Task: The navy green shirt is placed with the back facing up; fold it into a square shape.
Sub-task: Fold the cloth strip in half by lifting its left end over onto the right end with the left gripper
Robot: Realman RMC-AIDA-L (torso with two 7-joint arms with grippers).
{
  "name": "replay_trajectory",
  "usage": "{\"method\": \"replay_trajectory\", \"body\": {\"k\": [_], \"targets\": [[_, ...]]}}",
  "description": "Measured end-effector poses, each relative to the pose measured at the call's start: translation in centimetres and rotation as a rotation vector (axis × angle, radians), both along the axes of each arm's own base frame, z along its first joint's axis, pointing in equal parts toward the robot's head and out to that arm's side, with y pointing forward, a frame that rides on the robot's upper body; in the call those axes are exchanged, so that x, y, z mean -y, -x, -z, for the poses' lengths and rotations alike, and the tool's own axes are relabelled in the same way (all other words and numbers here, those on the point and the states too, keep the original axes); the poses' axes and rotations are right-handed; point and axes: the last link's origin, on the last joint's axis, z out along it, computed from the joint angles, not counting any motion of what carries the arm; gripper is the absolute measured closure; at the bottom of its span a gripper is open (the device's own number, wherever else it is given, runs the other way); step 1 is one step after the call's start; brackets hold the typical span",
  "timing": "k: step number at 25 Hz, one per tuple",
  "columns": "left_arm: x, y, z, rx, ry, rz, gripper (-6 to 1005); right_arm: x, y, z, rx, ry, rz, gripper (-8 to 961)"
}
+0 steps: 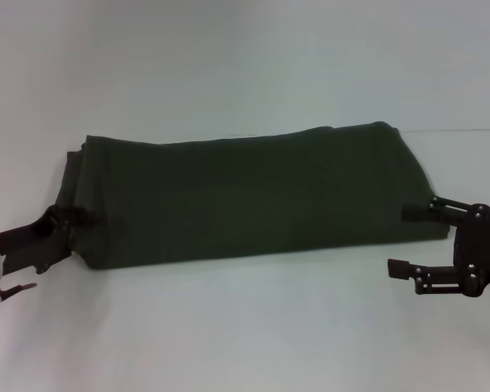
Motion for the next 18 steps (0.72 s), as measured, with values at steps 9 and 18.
{"method": "replay_trajectory", "body": {"k": [9,18], "targets": [[-0.07,-0.11,-0.01,-0.009,0.004,0.008,566,0.02,0.05,0.12,-0.004,0.006,0.007,9],[-0.22,-0.26,-0.02,-0.020,0.005,0.024,594,0.01,0.06,0.10,-0.004,0.006,0.007,8]]}}
